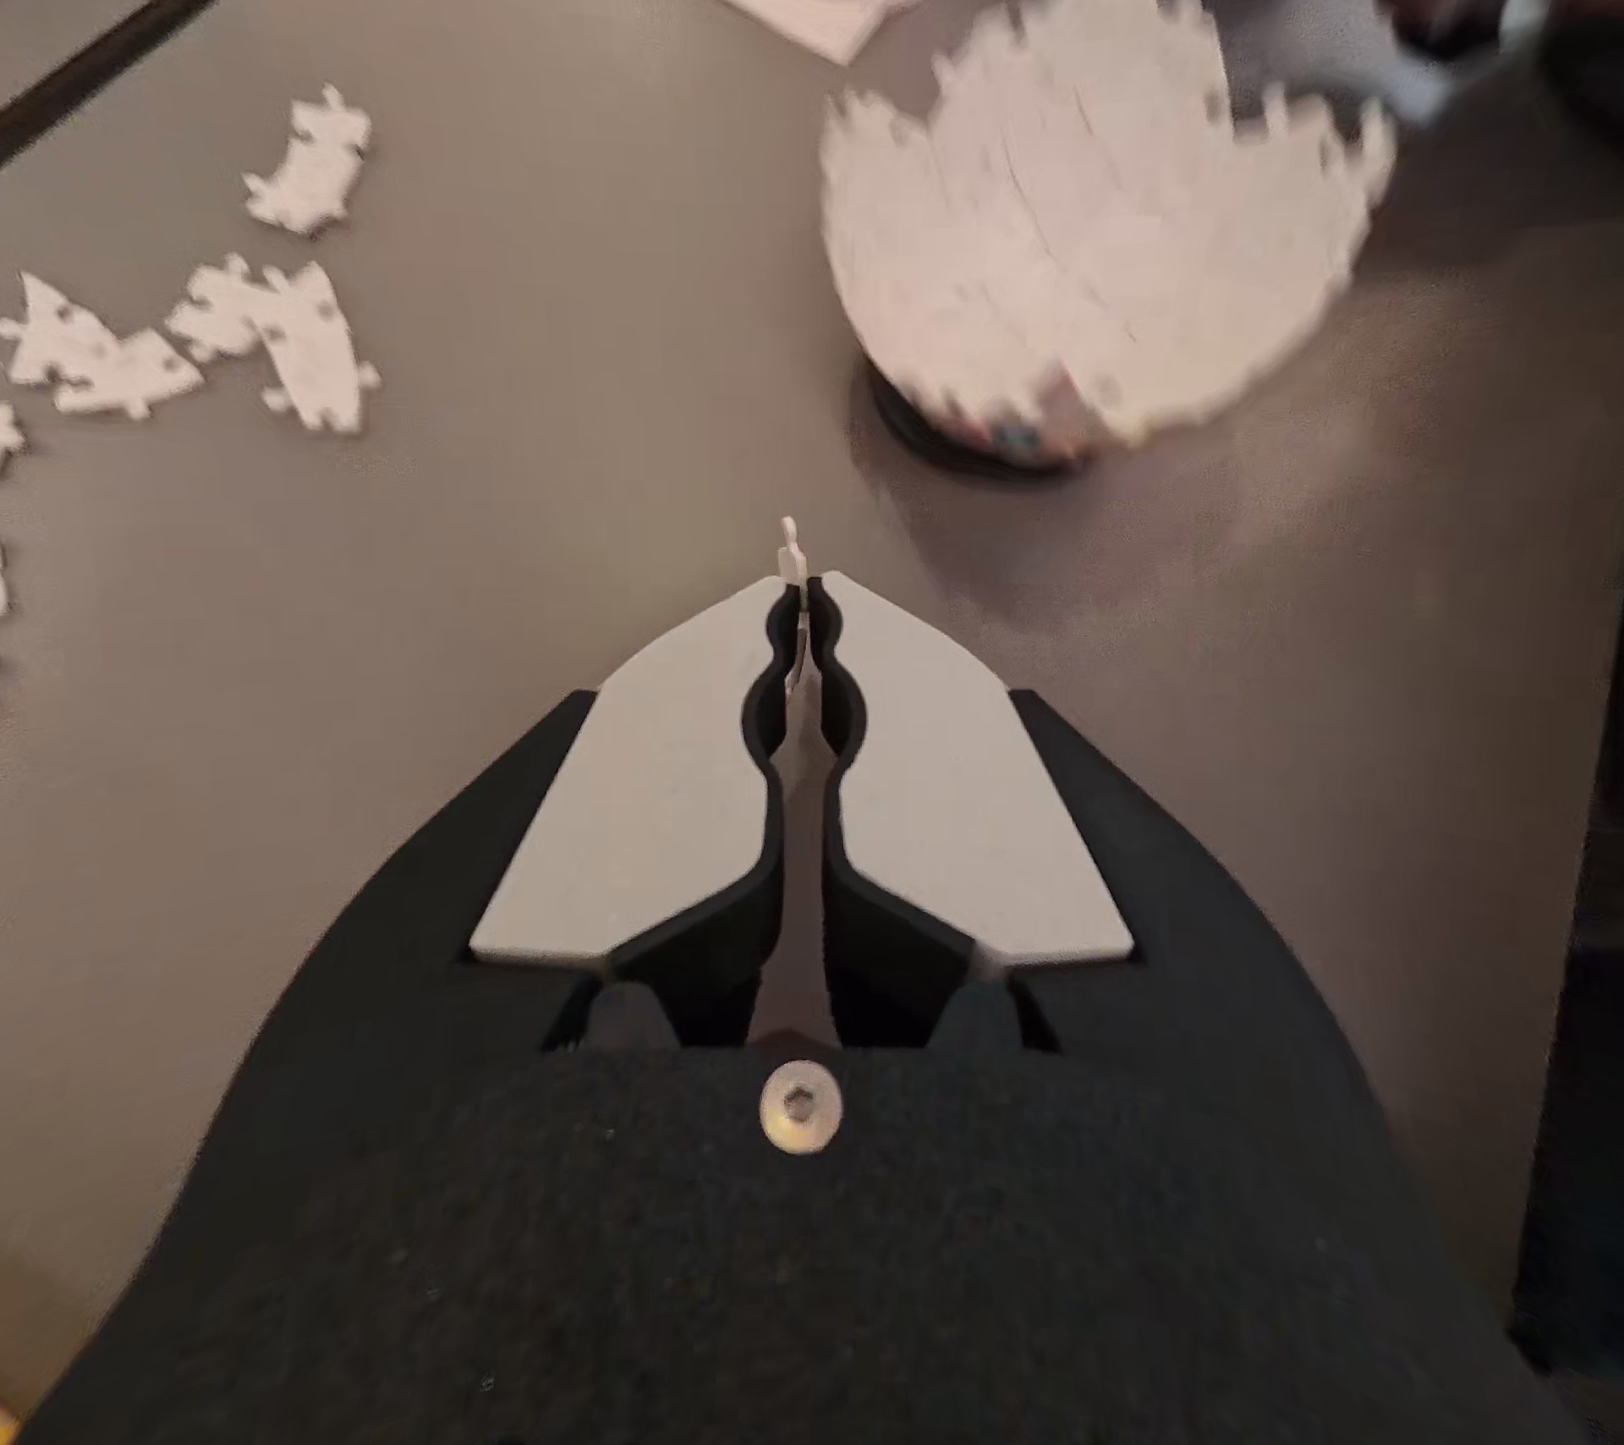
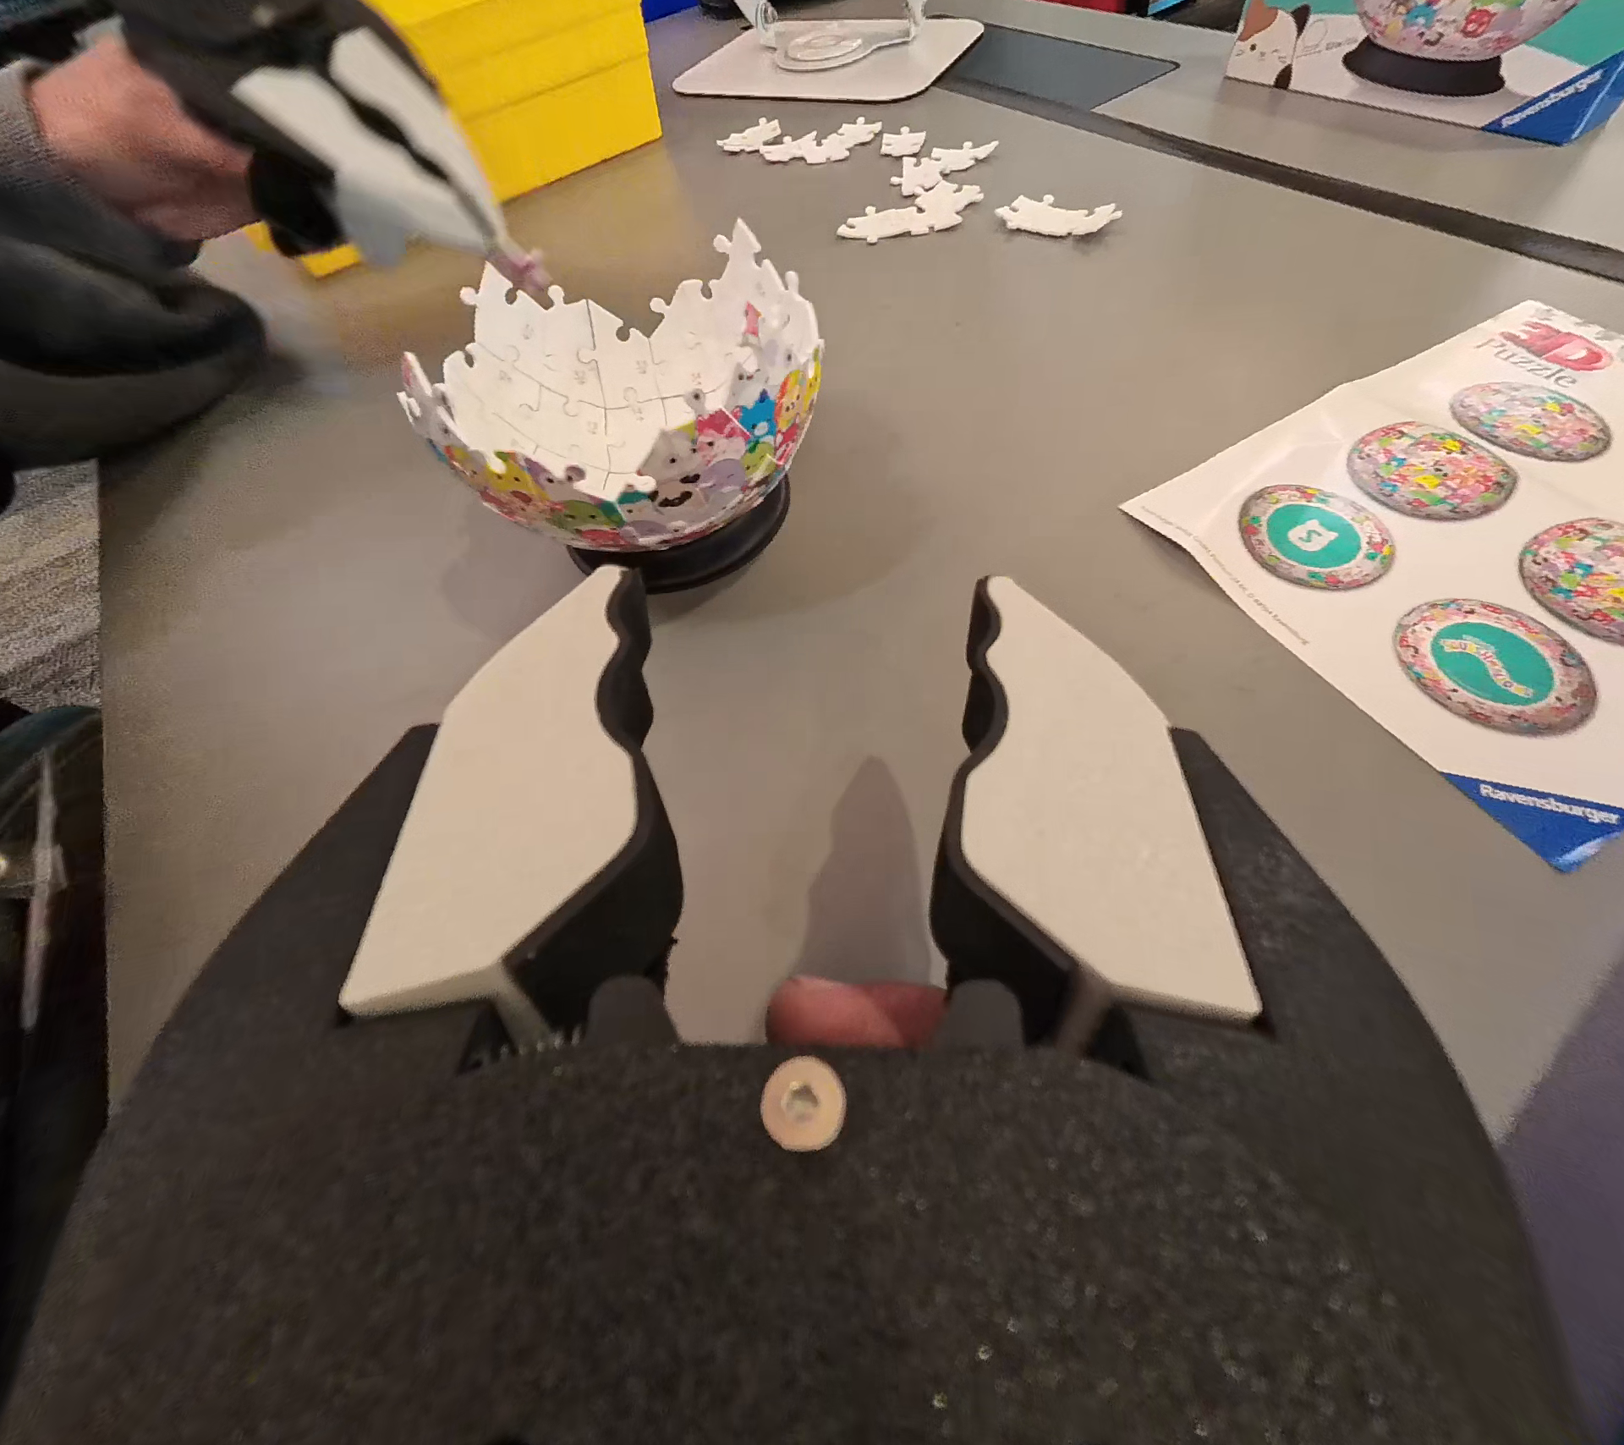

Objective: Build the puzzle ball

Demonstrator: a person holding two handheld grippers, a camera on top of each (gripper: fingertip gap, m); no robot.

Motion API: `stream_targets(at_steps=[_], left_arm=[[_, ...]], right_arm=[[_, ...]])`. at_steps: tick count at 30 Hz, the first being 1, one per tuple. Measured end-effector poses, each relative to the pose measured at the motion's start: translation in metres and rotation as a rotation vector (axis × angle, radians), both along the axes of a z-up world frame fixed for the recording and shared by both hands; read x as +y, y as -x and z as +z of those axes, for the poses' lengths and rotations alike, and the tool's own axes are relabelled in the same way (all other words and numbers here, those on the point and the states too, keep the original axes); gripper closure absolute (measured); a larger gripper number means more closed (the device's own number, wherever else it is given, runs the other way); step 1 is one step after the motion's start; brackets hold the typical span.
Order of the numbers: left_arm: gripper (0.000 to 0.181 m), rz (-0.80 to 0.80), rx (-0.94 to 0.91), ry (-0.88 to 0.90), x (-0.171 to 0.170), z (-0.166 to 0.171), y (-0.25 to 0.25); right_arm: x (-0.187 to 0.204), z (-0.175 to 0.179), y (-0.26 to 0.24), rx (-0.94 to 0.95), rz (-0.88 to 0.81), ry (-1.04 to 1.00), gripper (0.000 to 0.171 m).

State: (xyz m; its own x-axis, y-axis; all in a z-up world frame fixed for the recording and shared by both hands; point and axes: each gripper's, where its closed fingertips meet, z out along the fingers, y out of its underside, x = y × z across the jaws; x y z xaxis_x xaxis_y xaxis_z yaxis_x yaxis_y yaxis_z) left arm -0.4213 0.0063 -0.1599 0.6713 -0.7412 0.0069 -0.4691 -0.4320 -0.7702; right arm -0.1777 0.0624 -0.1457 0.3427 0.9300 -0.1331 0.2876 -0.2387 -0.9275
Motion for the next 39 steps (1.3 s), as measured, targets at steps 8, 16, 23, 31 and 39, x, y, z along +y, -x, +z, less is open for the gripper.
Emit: stream_targets(at_steps=[8, 16, 23, 31, 39], left_arm=[[0.18, -0.192, 0.312, -0.213, -0.067, -0.033, 0.012], [0.14, -0.008, 0.216, -0.002, -0.073, -0.04, 0.025], [0.132, 0.485, -0.003, -0.009, 0.028, 0.035, 0.069], [0.147, 0.936, 0.426, 0.185, 0.154, -0.01, 0.208], [0.144, 0.826, 0.422, 0.456, 0.172, -0.049, 0.208]], right_arm=[[-0.006, 0.003, 0.008, -0.012, 0.03, -0.031, 0.102], [-0.009, -0.004, 0.013, -0.047, 0.046, -0.038, 0.101], [-0.012, -0.002, 0.013, -0.025, 0.062, 0.001, 0.101], [-0.017, 0.001, 0.013, 0.009, 0.094, 0.043, 0.101], [-0.015, 0.003, 0.009, 0.045, 0.101, 0.097, 0.101]])
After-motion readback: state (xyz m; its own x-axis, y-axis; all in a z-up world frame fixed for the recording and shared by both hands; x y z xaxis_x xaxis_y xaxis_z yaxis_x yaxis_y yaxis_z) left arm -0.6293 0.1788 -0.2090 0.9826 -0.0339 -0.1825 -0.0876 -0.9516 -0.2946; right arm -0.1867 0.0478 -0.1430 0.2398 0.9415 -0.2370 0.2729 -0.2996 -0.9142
